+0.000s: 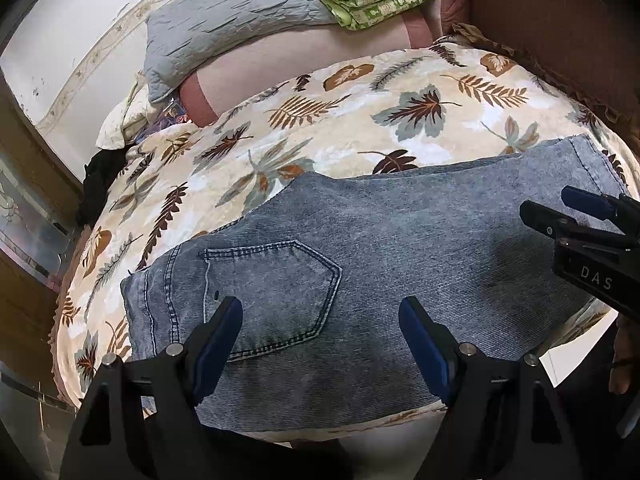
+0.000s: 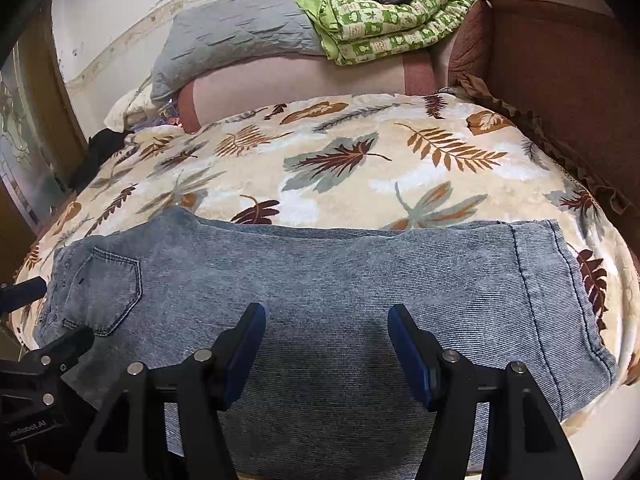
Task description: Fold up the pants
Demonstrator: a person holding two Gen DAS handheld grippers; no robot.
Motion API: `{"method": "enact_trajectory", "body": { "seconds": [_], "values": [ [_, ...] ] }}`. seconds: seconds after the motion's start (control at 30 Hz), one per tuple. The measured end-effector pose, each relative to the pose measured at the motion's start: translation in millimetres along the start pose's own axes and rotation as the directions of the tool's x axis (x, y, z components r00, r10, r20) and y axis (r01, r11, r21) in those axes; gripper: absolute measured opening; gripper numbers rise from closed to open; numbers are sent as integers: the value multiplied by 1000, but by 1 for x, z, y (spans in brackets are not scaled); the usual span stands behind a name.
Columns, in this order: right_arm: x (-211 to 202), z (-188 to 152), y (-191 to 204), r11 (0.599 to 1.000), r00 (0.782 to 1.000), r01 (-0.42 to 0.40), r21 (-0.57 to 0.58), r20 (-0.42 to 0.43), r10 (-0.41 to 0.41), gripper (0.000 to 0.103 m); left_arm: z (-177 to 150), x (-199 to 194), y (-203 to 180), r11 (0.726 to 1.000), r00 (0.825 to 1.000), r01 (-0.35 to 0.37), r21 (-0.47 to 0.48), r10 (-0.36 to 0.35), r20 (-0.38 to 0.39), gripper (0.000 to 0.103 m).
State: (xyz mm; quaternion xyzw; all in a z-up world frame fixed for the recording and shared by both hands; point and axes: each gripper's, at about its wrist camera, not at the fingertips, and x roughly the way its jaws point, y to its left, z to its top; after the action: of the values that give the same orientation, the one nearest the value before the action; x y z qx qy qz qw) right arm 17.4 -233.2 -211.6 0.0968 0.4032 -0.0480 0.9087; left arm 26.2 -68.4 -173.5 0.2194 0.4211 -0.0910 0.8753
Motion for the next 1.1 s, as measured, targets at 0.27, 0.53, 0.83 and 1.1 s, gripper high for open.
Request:
{"method": "enact_trajectory", "body": {
  "seconds": [0.27,0.53,0.83,1.1],
  "values": [
    [-6,-4,-13,999,999,42,1,24,-42,67,1,-7,11,998,999,38,-47,-36,38,81],
    [-28,-12,-13,993,993,120,20,13,-120,67,1,-9,17,994,996,75,-75,-71,54,81],
    [-42,0,54,996,999,45,-71,23,-44,67,-8,-18,60,983,994,62,-175,-45,102,81],
    [-53,4,106,984,999,19,-177,30,-14,67,-15,-20,88,969,992,62,-240,-32,126,81]
  ]
}}
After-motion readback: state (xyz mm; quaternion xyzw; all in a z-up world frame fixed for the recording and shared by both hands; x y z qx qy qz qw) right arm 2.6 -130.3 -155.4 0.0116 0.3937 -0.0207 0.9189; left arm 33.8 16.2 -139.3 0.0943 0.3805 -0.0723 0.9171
